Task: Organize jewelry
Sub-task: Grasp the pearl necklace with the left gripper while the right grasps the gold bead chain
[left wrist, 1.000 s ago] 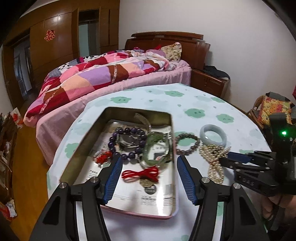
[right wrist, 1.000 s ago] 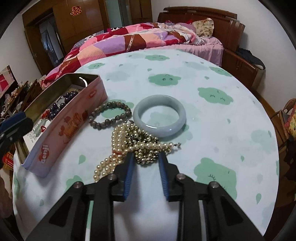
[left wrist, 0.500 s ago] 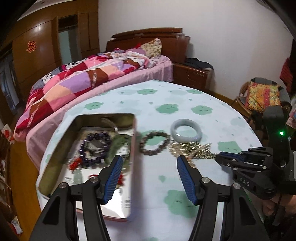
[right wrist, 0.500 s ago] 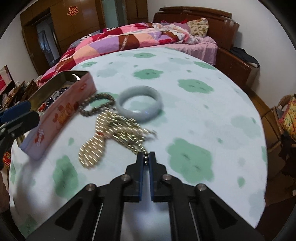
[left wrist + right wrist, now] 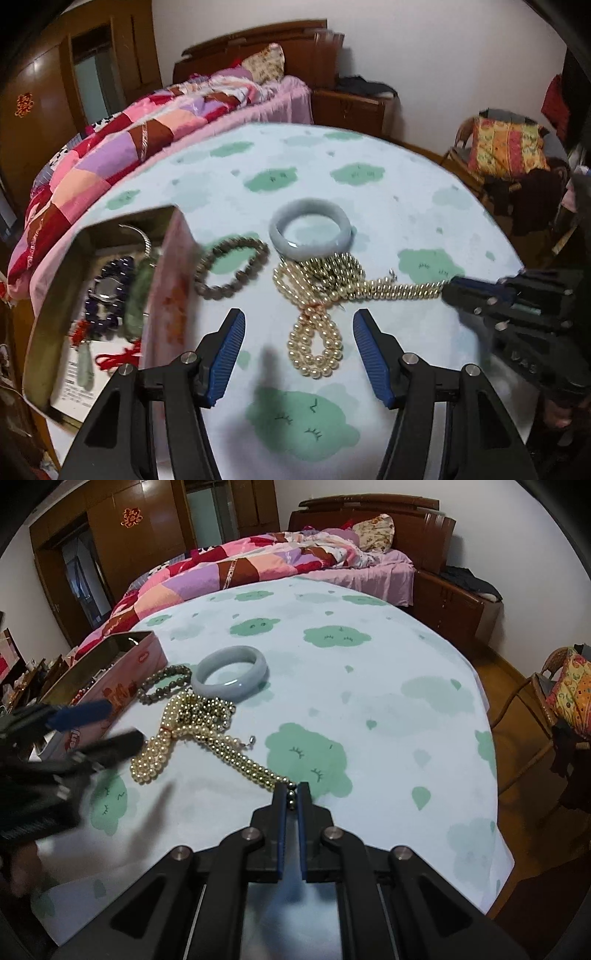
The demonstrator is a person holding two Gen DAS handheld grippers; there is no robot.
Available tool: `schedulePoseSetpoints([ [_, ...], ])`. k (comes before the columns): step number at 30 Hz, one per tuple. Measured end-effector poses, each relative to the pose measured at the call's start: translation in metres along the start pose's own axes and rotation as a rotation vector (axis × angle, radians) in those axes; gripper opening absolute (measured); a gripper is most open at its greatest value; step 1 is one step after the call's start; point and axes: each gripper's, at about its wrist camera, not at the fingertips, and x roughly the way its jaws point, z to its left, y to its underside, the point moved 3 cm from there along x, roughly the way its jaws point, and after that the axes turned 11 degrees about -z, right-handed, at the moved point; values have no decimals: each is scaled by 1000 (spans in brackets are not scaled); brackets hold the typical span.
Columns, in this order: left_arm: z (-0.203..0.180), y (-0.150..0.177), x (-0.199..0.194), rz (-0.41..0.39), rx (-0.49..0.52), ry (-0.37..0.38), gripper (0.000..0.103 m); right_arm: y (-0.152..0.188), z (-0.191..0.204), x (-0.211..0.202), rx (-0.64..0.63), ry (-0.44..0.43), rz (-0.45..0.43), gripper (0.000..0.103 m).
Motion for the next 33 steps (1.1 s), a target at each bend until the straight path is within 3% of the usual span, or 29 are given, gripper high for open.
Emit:
schedulePoseSetpoints([
  [6,0,8,22,74,-13,29,35,-2,-5,-3,23,-9,-20,7],
  [8,0,8,21,66,-16,39,27,-2,-6,-3,33,-20,-25,7],
  [9,0,8,20,67,-15,41,16,-3,-5,-5,36,-28,-32,7],
  [13,2,6,9,40,-23,63,6,-9,2,-13,28,-46,-67,7],
  [19,11,-14,-29,-75,-33,64,6,-25,11,-27,18,-58,-119,7],
  [33,61,-50,-90,-224,-107,1,6,-79,53,-64,-94,-101,-259,7],
])
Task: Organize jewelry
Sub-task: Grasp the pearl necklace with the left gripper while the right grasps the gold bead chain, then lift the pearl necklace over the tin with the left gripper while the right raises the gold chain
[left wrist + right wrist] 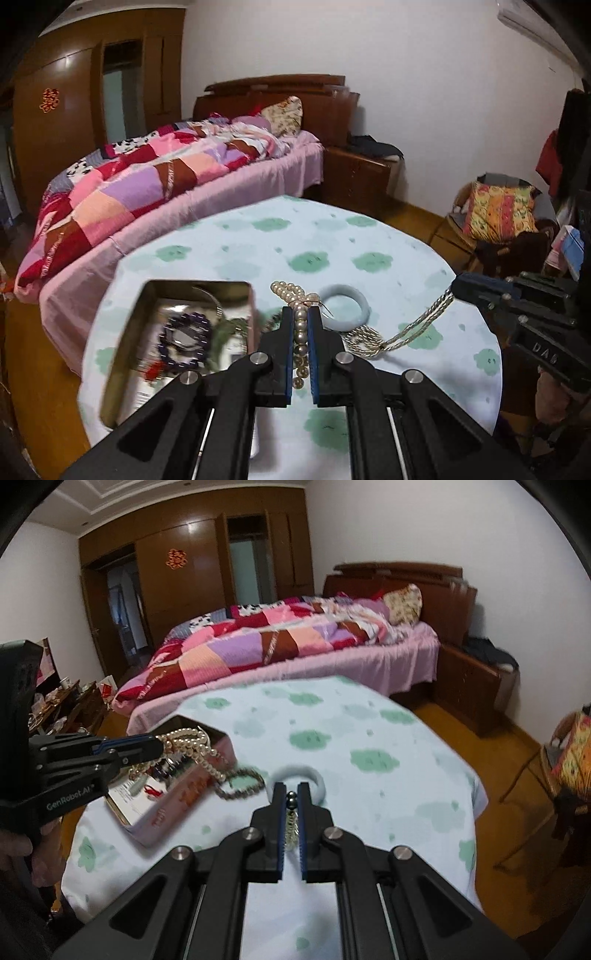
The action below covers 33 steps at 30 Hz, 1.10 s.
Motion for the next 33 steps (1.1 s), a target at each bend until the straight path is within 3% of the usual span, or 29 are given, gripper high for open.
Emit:
schedulePoseSetpoints([
  [19,77,-9,-31,-47,-107,-130,6,-64,46,-3,-151,-25,-115,7],
  [33,103,-9,-44,-58,-133,-170,6,-92,89,-8,-235,-84,-174,7],
])
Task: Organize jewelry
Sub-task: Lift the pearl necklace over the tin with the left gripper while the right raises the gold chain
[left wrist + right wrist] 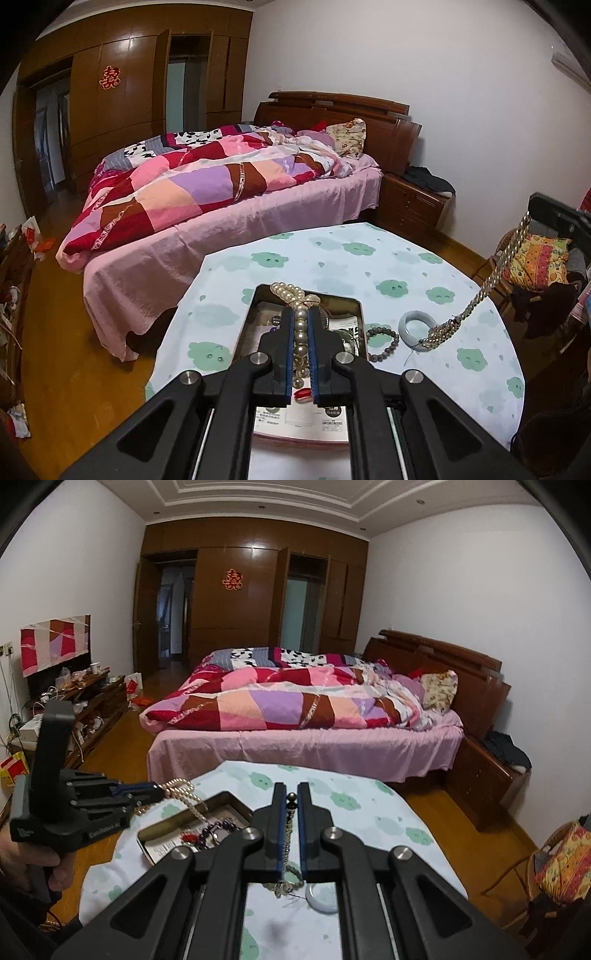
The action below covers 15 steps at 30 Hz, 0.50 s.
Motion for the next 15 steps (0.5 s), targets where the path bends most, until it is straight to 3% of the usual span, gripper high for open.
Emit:
schedulePoseSetpoints([
  [15,19,-6,-8,-17,-22,-16,6,-32,27,3,-73,-33,-69,7],
])
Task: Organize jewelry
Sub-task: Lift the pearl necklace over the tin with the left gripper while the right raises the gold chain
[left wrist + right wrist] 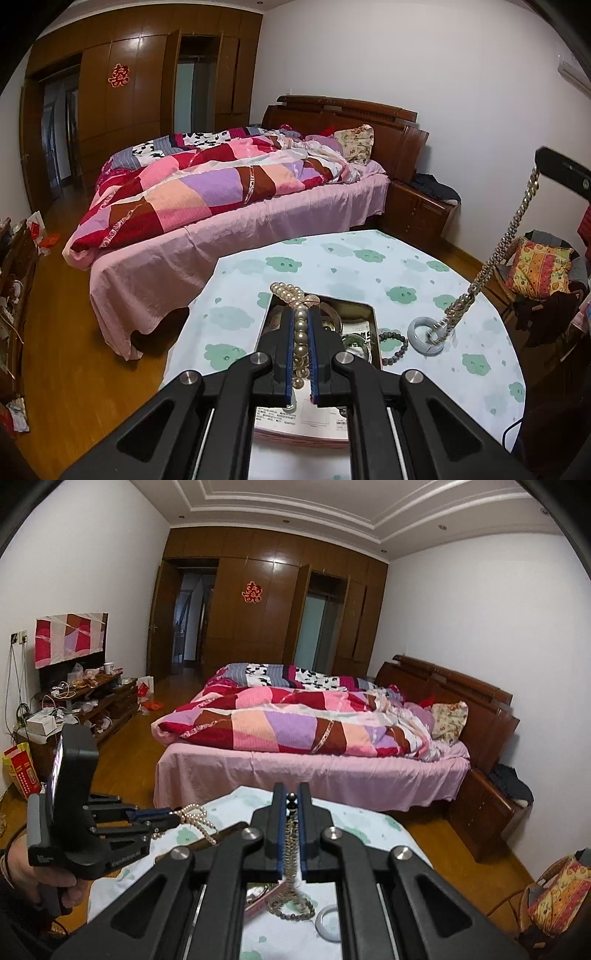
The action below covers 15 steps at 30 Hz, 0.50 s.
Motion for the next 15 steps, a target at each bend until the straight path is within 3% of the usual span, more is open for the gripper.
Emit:
schedulePoseSetpoints([
  [15,3,1,1,11,-10,1,6,-18,25,9,-17,-48,-36,7],
])
